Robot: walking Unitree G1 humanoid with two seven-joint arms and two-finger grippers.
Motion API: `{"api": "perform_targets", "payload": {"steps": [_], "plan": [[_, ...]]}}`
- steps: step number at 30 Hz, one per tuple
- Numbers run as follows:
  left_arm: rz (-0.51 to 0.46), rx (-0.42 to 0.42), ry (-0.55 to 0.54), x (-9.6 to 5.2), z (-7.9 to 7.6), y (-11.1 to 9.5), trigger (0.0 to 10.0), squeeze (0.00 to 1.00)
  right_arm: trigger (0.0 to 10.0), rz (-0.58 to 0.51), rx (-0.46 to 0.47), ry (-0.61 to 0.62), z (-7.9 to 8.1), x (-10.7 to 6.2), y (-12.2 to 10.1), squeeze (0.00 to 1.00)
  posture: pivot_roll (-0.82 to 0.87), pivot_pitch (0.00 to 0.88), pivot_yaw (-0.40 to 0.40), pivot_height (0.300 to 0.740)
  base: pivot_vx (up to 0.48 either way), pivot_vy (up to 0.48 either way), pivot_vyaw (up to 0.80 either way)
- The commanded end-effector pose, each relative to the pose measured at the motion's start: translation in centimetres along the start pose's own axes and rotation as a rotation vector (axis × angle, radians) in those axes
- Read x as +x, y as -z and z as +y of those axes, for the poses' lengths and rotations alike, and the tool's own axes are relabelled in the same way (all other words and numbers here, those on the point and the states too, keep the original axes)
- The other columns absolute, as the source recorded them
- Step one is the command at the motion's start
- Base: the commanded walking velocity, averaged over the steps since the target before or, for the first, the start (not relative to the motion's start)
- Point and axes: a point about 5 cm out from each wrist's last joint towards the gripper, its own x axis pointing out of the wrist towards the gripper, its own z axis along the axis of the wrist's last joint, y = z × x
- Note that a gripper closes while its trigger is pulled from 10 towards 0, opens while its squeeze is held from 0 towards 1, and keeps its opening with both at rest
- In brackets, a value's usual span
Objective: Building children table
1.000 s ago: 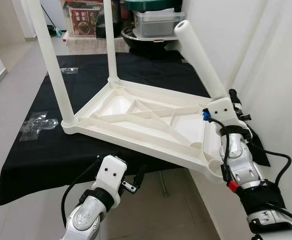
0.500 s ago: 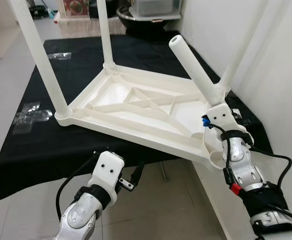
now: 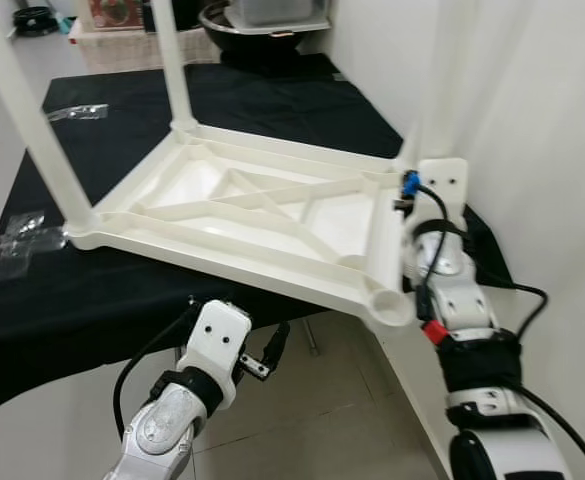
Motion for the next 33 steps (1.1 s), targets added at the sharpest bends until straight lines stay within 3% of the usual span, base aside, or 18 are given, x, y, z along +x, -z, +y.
{"api": "perform_targets", "payload": {"steps": [1, 4, 9, 18, 24, 29, 33], "plan": [[0.013, 0.006, -0.012, 0.2, 0.2, 0.1, 10.0, 0.0, 10.0, -0.056, 0.132, -0.099, 3.0, 0.2, -2.9, 0.0, 0.08, 0.116, -0.084, 0.74, 0.0, 0.0, 0.0], [0.01, 0.009, -0.018, 0.3, 0.4, 0.1, 10.0, 0.0, 10.0, -0.056, 0.143, -0.101, 3.1, 0.3, -3.2, 0.0, 0.08, 0.114, -0.085, 0.74, 0.0, 0.0, 0.0], [0.005, 0.028, -0.046, 0.7, 1.5, 0.1, 10.0, 0.0, 10.0, -0.02, 0.253, -0.111, 3.4, 0.5, -3.8, 0.0, 0.07, 0.099, -0.094, 0.74, 0.0, 0.0, 0.0], [-0.012, 0.031, -0.057, 1.3, 1.6, -0.1, 10.0, 0.0, 10.0, -0.014, 0.239, -0.137, 3.2, 0.1, -3.3, 0.0, 0.06, 0.068, -0.1, 0.74, 0.0, 0.0, 0.0], [-0.031, 0.004, -0.023, 1.4, -0.1, -0.2, 10.0, 0.0, 10.0, -0.199, 0.297, -0.253, 1.1, -1.7, -4.6, 0.0, 0.05, 0.016, -0.096, 0.74, 0.0, 0.0, 0.0], [-0.031, -0.003, -0.009, 1.5, -0.5, 0.0, 10.0, 0.0, 10.0, -0.237, 0.303, -0.248, 0.5, -2.3, -4.9, 0.0, 0.05, 0.0, -0.091, 0.74, 0.0, 0.0, 0.64], [-0.031, -0.006, 0.0, 1.8, -0.8, 0.2, 10.0, 0.0, 10.0, -0.218, 0.248, -0.211, -0.5, -2.2, -4.7, 0.0, 0.05, 0.0, -0.091, 0.74, 0.0, 0.0, 0.0]]}}
